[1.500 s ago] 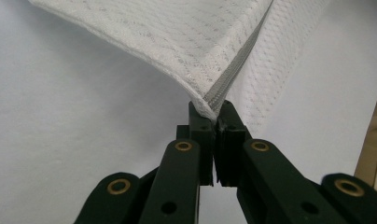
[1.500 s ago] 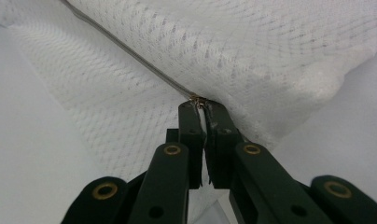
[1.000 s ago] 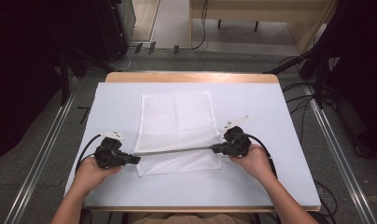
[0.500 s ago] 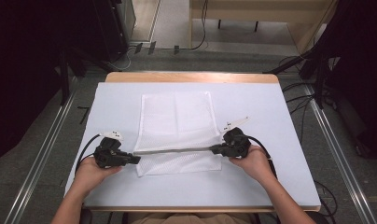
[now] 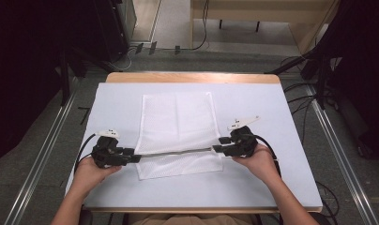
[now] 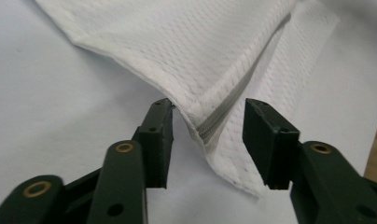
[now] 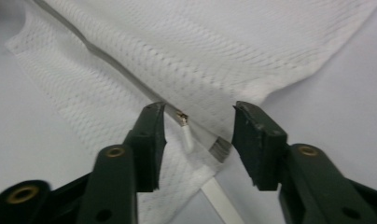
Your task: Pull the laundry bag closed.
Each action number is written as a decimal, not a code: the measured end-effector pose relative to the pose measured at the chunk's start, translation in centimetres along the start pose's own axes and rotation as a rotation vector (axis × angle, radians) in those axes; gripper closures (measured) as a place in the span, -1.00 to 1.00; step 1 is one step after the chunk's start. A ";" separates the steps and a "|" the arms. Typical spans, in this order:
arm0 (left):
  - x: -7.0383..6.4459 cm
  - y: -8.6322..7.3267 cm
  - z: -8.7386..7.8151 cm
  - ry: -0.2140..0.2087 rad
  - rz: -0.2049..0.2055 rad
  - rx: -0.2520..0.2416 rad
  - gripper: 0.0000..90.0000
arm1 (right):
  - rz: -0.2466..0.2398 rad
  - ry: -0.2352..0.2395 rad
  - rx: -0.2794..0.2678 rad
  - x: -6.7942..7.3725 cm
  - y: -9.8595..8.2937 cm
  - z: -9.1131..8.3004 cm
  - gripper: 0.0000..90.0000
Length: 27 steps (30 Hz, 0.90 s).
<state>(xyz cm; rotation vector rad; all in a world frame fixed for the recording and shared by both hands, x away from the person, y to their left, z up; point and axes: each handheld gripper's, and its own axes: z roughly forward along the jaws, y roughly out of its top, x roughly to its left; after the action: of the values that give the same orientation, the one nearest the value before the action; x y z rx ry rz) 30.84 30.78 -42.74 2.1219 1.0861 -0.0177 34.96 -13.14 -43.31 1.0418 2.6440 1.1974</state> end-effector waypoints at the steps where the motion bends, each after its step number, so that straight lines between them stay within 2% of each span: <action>1: 0.0 0.0 -0.1 0.009 -0.002 -0.010 0.09 | -0.009 -0.012 -0.023 -0.2 -0.1 -0.3 0.06; 4: 0.1 0.0 -0.4 0.029 -0.004 -0.034 0.00 | -0.018 -0.033 -0.051 -0.5 -0.3 -0.6 -0.08; 10: 0.3 -0.2 -0.9 0.087 0.009 -0.085 -0.14 | -0.006 -0.057 -0.081 -1.3 -0.6 -1.4 -0.19; 12: 0.4 -0.3 -1.1 0.106 0.012 -0.098 -0.18 | -0.008 -0.086 -0.098 -1.4 -0.8 -1.6 -0.25; 17: 0.8 -0.4 -1.5 0.148 -0.012 -0.123 -0.21 | -0.010 -0.118 -0.111 -2.0 -1.2 -2.0 -0.27; 20: 1.1 -0.5 -1.8 0.162 -0.034 -0.131 -0.21 | 0.002 -0.132 -0.121 -2.5 -1.5 -2.3 -0.29; 27: 1.7 -0.8 -2.1 0.187 -0.057 -0.133 -0.21 | 0.026 -0.166 -0.137 -3.6 -2.2 -3.1 -0.32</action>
<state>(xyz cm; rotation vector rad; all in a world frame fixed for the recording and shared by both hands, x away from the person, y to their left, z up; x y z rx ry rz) 30.71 33.52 -42.22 2.0027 1.2213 0.2235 35.59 -18.31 -43.41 1.1032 2.3952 1.2202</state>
